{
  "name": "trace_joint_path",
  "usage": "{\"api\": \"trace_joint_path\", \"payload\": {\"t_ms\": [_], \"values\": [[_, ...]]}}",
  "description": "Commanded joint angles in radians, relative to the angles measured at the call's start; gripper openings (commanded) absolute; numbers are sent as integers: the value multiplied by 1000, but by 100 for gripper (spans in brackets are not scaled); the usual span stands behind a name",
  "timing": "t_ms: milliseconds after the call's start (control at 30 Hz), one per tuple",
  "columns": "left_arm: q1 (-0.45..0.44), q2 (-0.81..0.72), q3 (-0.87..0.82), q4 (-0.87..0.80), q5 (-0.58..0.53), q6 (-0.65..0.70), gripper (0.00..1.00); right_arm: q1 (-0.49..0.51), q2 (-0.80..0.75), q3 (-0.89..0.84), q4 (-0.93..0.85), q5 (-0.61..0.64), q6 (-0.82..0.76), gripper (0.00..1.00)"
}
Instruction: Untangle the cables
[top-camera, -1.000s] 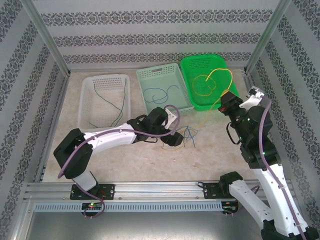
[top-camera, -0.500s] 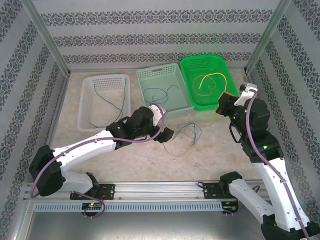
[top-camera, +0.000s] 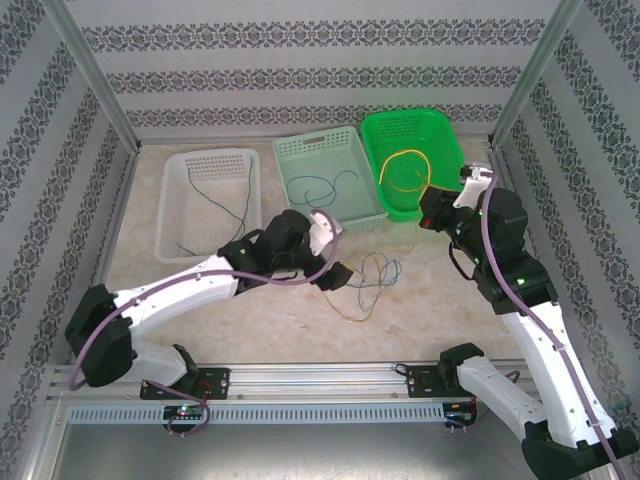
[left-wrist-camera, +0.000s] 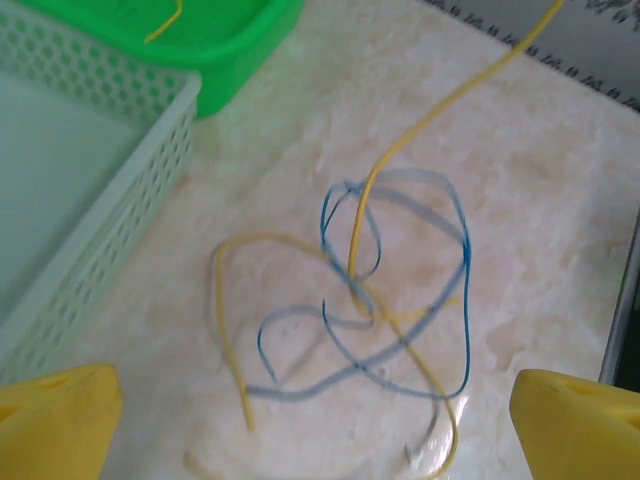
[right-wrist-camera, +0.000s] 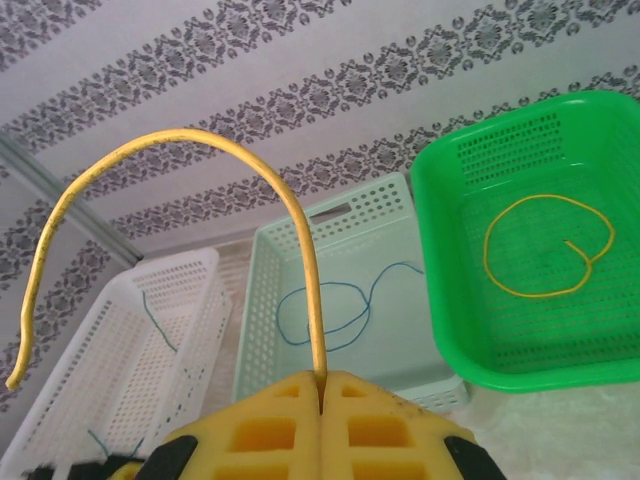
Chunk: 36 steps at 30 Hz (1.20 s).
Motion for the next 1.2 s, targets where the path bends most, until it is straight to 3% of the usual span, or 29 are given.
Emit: {"api": "trace_joint_path", "payload": {"t_ms": [0, 167, 500, 567, 700, 800, 867, 1167], "values": [[19, 86, 85, -22, 135, 96, 100, 7, -10, 27, 27, -50, -28, 0], [19, 169, 119, 23, 160, 44, 100, 9, -42, 16, 68, -18, -12, 0], [18, 255, 192, 83, 368, 37, 96, 9, -34, 43, 97, -81, 16, 0], [19, 281, 208, 80, 390, 31, 90, 8, -37, 40, 101, -80, 14, 0], [18, 317, 211, 83, 370, -8, 63, 7, -51, 45, 74, -52, -14, 0], [21, 316, 193, 88, 360, -20, 50, 5, -62, 54, 34, -26, -40, 0], [22, 306, 174, 97, 353, -27, 51, 2, -72, 56, 10, -4, -56, 0], [30, 201, 54, 193, 272, -68, 79, -21, -82, 35, -6, 16, -44, 0]]}}
